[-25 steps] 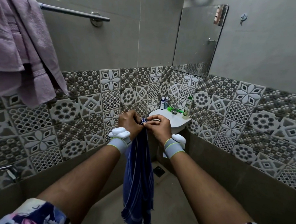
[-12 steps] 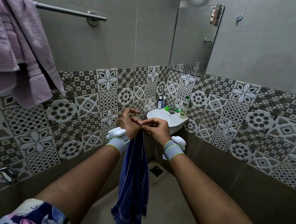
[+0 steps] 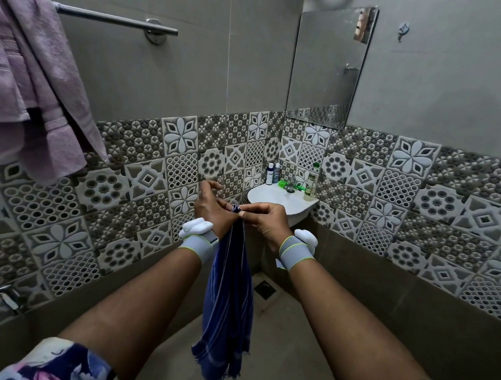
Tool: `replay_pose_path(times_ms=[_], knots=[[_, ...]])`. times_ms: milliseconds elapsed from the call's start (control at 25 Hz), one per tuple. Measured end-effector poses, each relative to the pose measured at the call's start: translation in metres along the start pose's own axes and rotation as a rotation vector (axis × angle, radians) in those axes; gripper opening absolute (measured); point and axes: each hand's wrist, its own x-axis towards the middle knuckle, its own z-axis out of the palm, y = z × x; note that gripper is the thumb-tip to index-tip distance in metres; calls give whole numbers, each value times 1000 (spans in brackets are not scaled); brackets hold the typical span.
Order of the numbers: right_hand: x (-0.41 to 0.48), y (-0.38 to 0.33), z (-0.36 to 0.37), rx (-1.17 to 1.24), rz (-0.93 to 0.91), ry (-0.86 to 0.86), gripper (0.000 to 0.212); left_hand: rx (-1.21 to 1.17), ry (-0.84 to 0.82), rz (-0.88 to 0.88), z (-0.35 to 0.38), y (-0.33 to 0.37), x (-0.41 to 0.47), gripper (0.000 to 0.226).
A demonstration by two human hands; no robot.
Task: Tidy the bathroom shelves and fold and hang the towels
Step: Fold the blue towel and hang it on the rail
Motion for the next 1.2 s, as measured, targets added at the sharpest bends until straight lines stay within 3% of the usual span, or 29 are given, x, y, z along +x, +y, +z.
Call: replay_pose_path(times_ms=[240, 360, 520, 600, 680, 800, 1000, 1200], knots=[[1, -1, 5, 2, -45, 68, 16, 88, 30, 167, 4, -4, 1, 54], [1, -2, 7, -35, -59, 80, 19, 72, -35, 187, 2, -7, 1, 61], [9, -4, 4, -217, -82, 165, 7, -241, -221, 9, 6, -5, -2, 66], [10, -14, -2, -200, -39, 135, 13, -302, -217, -36, 7, -3, -1, 51], [11, -28, -10, -102, 16, 52, 19, -173, -208, 22, 3, -6, 7, 39], [12, -50, -19, 56, 48, -36, 21, 38, -320, 149, -3, -8, 11, 37], [22, -67, -28, 119, -44, 64, 22, 1, -478, 187, 6, -2, 7, 22], [22, -78, -43, 193, -85, 141, 22, 419, -651, 245, 10, -21, -5, 36]])
